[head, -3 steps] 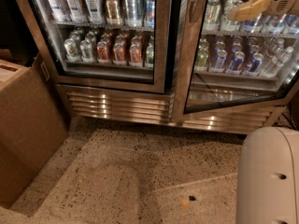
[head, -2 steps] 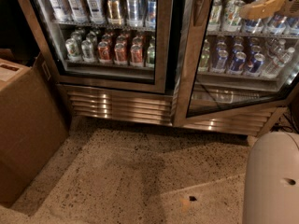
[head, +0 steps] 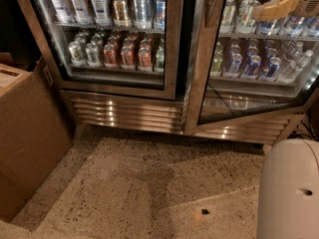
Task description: Open right fridge door
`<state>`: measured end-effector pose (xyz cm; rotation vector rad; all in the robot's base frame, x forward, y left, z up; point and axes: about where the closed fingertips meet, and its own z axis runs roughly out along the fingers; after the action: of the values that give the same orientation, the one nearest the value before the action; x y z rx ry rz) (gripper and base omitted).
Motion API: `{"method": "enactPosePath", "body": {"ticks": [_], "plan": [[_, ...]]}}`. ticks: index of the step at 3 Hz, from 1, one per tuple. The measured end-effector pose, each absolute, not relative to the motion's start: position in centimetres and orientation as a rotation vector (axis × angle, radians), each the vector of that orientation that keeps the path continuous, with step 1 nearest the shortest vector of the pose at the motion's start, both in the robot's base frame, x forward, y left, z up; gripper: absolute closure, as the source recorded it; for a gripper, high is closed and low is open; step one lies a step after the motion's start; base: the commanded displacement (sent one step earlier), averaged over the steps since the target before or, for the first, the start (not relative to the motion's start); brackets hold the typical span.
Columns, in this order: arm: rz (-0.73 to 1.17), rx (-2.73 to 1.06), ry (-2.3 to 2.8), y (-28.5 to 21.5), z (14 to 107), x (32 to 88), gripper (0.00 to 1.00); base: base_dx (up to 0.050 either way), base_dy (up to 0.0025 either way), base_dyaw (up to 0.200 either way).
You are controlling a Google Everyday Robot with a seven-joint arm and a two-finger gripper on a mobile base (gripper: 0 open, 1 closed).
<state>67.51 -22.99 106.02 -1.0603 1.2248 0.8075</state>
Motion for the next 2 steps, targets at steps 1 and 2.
{"method": "enactPosePath", "body": {"ticks": [1,2], "plan": [[0.816,-1.091,1.235,-23.0,105.4,66.8,0.0,0.0,0.0,0.0],[0.819,-1.095,1.22,-24.1,105.3,65.8,0.0,0.0,0.0,0.0]]}}
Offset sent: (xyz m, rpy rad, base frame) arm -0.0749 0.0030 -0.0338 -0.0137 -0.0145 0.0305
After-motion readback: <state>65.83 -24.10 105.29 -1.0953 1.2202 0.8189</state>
